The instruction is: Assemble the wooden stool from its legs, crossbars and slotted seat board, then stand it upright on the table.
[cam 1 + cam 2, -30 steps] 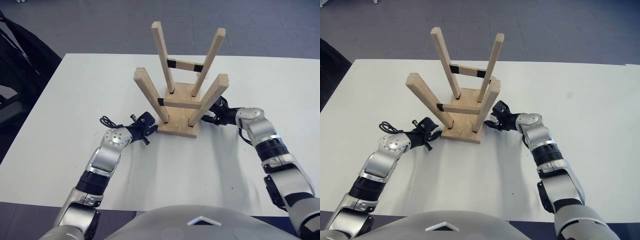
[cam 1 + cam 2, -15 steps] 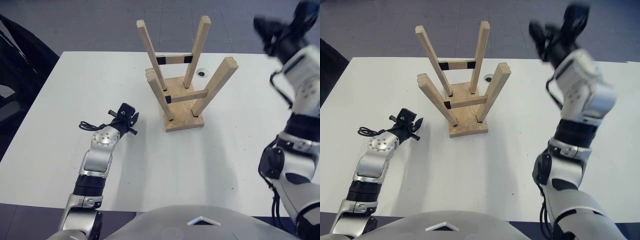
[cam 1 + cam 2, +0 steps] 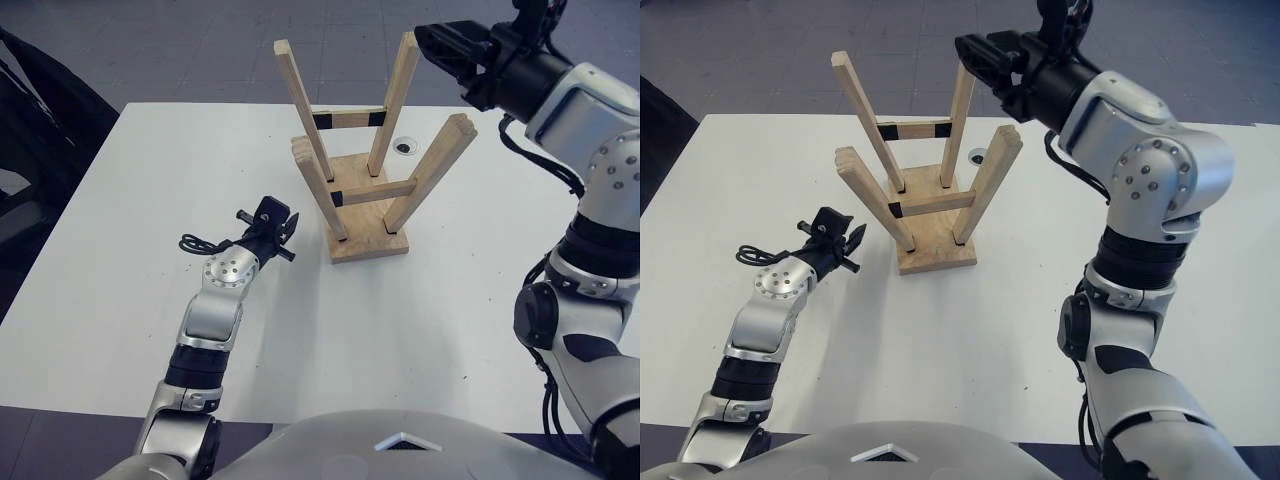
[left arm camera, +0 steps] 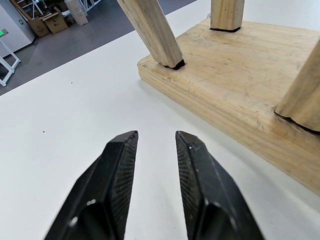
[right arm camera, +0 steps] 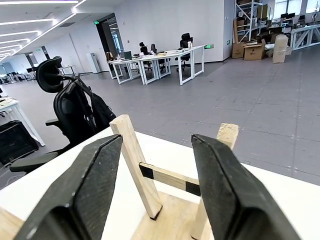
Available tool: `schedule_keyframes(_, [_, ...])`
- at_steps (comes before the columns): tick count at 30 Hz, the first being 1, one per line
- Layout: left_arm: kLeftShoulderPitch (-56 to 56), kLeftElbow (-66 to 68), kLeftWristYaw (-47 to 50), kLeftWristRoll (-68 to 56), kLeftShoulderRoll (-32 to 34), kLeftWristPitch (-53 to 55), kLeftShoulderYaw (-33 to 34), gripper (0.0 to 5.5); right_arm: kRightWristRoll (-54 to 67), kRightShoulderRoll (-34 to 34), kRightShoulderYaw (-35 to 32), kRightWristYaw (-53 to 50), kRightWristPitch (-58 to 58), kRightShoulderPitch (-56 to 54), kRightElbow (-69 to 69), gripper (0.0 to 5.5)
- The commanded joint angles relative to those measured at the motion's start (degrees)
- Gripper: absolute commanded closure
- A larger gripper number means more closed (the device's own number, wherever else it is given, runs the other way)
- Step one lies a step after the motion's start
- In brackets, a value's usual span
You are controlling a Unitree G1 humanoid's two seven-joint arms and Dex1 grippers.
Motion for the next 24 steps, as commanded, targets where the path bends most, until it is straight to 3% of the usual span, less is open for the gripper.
schedule_keyframes(1, [0.8, -0.8, 0.1, 0.3, 0.2, 0.7, -0.2, 4.09, 3.7, 0.0, -6.1, -0.1, -7.7, -10.7, -0.6, 2.97])
schedule_keyframes(4, [1.6, -1.4, -0.1, 0.2, 0.6, 0.9, 0.2, 4.09, 6.4, -1.1, -8.7, 0.2, -11.8, -16.0, -1.3, 2.97])
schedule_keyframes(6, [2.1, -1.7, -0.1, 0.2, 0.8, 1.1, 0.4, 4.09, 6.4, -1.7, -6.3, 0.9, -10.3, -12.7, -1.5, 2.97])
schedule_keyframes(12, [2.8, -1.6, 0.1, 0.4, 0.7, 1.6, 0.2, 4.09, -1.8, -2.5, 16.8, 9.1, -8.2, 21.5, 3.8, 2.97])
schedule_keyframes(13, [3.0, -1.6, 0.2, 0.4, 0.5, 1.7, 0.1, 4.09, -1.2, -2.0, 17.2, 9.2, -7.6, 23.9, 3.1, 2.97])
schedule_keyframes(21, [2.9, -1.8, 0.6, 0.3, 0.2, 1.8, 0.6, 4.09, 10.4, 3.2, 3.7, 1.2, -6.0, 5.6, -2.4, 2.97])
schedule_keyframes(24, [0.6, -3.1, 3.3, -0.7, 0.0, -2.0, 5.3, 4.09, 18.1, 3.4, -2.6, -3.9, -5.1, -1.2, -5.8, 2.97])
